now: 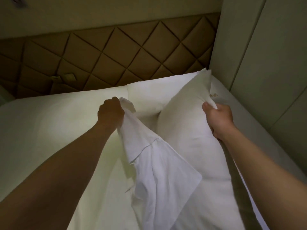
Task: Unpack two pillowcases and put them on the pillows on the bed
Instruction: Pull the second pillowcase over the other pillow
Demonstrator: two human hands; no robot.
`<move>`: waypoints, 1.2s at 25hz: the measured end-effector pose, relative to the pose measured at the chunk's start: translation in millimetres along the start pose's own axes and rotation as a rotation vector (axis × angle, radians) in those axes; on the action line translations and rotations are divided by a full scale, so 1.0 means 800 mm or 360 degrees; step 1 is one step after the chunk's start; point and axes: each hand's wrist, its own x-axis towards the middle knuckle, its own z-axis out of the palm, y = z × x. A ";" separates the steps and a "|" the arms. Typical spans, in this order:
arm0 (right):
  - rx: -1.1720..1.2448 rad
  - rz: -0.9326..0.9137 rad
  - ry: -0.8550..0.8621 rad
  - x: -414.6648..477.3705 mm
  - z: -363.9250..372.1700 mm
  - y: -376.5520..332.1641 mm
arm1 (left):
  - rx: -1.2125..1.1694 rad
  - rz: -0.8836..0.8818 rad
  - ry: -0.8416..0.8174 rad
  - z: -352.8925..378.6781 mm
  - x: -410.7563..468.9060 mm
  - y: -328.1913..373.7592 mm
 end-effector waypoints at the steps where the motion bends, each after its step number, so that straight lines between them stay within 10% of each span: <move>1: -0.0007 -0.0053 -0.0021 -0.003 0.007 -0.018 | 0.0007 -0.0017 0.0045 -0.014 0.010 -0.003; 14: -0.0105 -0.0682 -0.0290 -0.091 0.014 -0.209 | -0.0102 -0.0135 0.0276 -0.091 0.048 -0.079; 21: 0.0582 0.0169 -0.0891 -0.148 -0.004 -0.207 | 0.0105 -0.0209 0.0367 -0.125 0.070 -0.096; 26: 0.0669 0.0872 -0.0619 -0.138 -0.002 -0.063 | 0.0081 -0.0048 0.0344 -0.131 0.069 -0.082; 30: -0.0263 0.1038 -0.0511 -0.145 0.023 0.110 | 0.0093 0.0072 0.0211 -0.091 0.041 -0.054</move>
